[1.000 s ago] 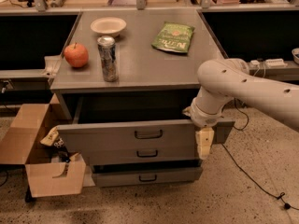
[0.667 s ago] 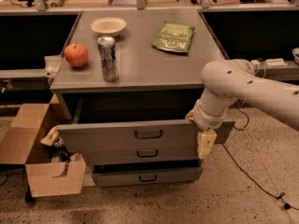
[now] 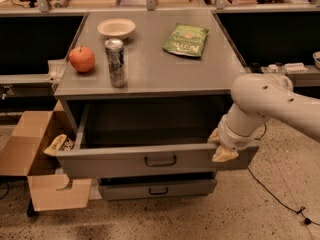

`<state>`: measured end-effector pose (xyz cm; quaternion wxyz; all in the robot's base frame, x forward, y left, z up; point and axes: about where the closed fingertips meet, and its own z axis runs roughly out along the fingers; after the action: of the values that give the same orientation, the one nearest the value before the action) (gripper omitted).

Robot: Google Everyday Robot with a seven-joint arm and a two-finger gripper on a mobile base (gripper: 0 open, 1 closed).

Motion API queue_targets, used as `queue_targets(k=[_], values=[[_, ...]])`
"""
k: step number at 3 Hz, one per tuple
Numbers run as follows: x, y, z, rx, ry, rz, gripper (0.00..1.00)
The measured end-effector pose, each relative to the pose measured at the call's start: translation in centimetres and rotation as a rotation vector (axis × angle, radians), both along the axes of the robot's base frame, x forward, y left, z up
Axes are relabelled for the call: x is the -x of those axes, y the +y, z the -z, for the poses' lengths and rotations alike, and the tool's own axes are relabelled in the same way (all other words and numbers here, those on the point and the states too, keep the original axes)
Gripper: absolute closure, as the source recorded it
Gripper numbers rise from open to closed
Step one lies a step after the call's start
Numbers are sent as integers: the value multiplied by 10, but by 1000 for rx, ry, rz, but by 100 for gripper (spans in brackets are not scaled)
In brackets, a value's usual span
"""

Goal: Open top drawer

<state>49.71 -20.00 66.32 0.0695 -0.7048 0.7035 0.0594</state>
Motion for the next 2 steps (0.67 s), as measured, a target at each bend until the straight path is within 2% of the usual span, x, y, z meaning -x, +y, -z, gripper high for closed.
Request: queue_targets(k=[1,2], values=[[14,-6,2,-26,4,32,87],[18,-6,2,-31,4,36,100]])
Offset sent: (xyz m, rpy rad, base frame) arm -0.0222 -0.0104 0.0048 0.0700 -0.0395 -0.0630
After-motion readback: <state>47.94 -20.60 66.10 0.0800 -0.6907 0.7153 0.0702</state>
